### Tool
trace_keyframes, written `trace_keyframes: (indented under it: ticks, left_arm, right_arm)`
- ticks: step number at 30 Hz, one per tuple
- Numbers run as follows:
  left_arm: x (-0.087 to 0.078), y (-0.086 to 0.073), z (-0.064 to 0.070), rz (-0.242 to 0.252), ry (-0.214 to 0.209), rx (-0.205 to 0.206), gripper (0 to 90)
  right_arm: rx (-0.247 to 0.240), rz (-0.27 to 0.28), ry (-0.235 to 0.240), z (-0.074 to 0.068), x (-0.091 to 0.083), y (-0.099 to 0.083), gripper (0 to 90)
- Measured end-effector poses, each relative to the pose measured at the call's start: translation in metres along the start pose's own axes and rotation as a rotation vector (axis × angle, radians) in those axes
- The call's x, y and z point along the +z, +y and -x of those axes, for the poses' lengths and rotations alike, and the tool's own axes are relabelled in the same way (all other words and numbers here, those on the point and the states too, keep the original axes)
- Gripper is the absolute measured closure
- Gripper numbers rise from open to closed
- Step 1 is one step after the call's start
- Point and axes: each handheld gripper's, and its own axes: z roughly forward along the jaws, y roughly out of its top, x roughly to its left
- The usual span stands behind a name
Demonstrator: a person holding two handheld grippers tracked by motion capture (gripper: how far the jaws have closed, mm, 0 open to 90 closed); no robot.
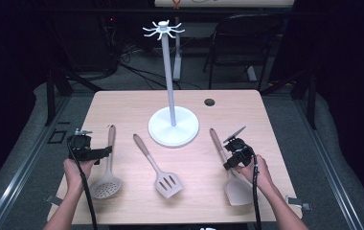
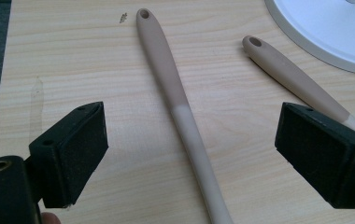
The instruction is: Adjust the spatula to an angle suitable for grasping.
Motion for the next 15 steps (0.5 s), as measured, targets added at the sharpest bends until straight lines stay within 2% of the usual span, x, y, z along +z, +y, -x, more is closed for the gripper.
trace_keyframes:
  ticks: [2,3,4,7,8,11,15]
  left_arm:
    - [0.001,0.000,0.001,-0.001,-0.001,-0.003,9.3]
    - [0.001,0.001,0.001,-0.004,-0.002,-0.001,9.3]
    - [0.001,0.001,0.001,-0.004,-0.002,-0.001,9.3]
    - [0.002,0.001,0.002,-0.004,0.000,0.004,9.3]
    - [0.002,0.001,0.003,-0.006,-0.002,0.008,9.3]
    - [0.003,0.002,0.004,-0.011,-0.004,0.010,9.3]
    - [0.003,0.002,0.005,-0.010,-0.003,0.012,9.3]
  right_arm:
    - [0.010,-0.014,0.007,-0.002,0.000,0.000,70.9]
    - [-0.003,-0.003,-0.003,-0.002,0.001,0.001,70.6]
    - [0.005,0.007,0.010,-0.003,0.003,0.001,70.3]
    - [-0.004,-0.011,-0.001,-0.002,0.001,0.002,69.6]
    - [0.000,0.006,-0.009,-0.003,0.002,0.004,69.4]
    - [-0.002,0.000,-0.032,-0.003,0.003,0.009,69.9]
    - [0.005,-0.007,-0.035,-0.004,0.008,0.013,70.8]
